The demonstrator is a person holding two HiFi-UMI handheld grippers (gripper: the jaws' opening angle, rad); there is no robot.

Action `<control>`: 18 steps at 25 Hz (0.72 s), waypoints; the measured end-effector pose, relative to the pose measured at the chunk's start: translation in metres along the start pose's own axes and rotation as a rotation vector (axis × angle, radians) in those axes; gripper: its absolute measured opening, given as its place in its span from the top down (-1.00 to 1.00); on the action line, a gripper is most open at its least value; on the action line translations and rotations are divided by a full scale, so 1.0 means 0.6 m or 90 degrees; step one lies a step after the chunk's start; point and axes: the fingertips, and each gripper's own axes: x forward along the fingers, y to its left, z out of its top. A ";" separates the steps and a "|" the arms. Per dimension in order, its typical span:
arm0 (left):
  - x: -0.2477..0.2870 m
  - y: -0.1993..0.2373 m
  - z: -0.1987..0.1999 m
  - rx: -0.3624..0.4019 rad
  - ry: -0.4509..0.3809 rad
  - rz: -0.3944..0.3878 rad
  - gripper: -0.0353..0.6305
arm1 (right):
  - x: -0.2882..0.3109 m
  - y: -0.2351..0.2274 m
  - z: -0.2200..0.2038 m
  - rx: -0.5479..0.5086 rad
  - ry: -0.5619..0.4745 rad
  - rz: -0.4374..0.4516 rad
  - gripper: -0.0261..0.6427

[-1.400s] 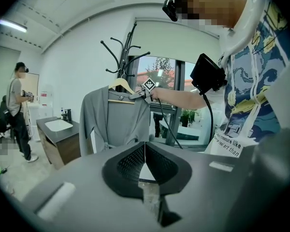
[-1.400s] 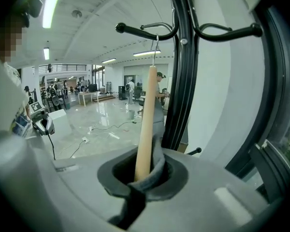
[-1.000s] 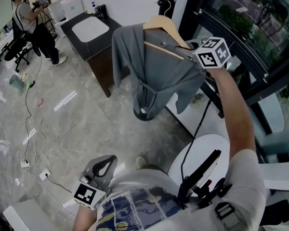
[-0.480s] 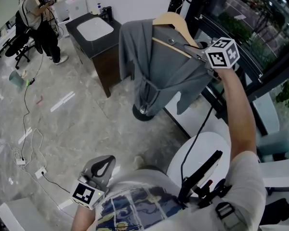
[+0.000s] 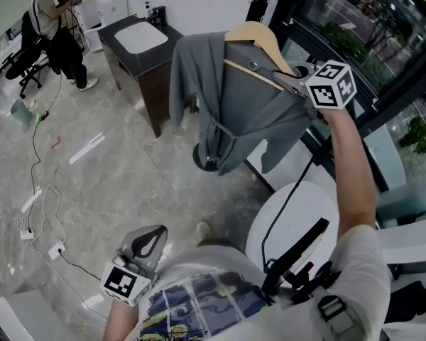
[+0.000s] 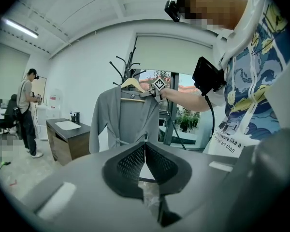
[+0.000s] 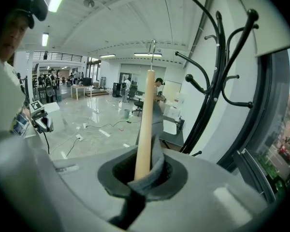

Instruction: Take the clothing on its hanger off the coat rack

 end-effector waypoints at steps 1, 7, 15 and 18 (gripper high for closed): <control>-0.010 -0.005 -0.003 -0.001 0.001 -0.002 0.87 | -0.005 0.018 -0.002 -0.002 0.001 0.003 0.89; -0.076 -0.026 -0.009 0.004 -0.011 0.000 0.87 | -0.039 0.132 0.015 -0.015 -0.009 0.027 0.89; -0.153 -0.072 -0.046 0.010 -0.010 -0.020 0.87 | -0.075 0.287 0.036 -0.030 -0.039 0.061 0.89; -0.191 -0.087 -0.070 0.011 -0.011 -0.021 0.87 | -0.084 0.363 0.040 -0.043 -0.048 0.071 0.89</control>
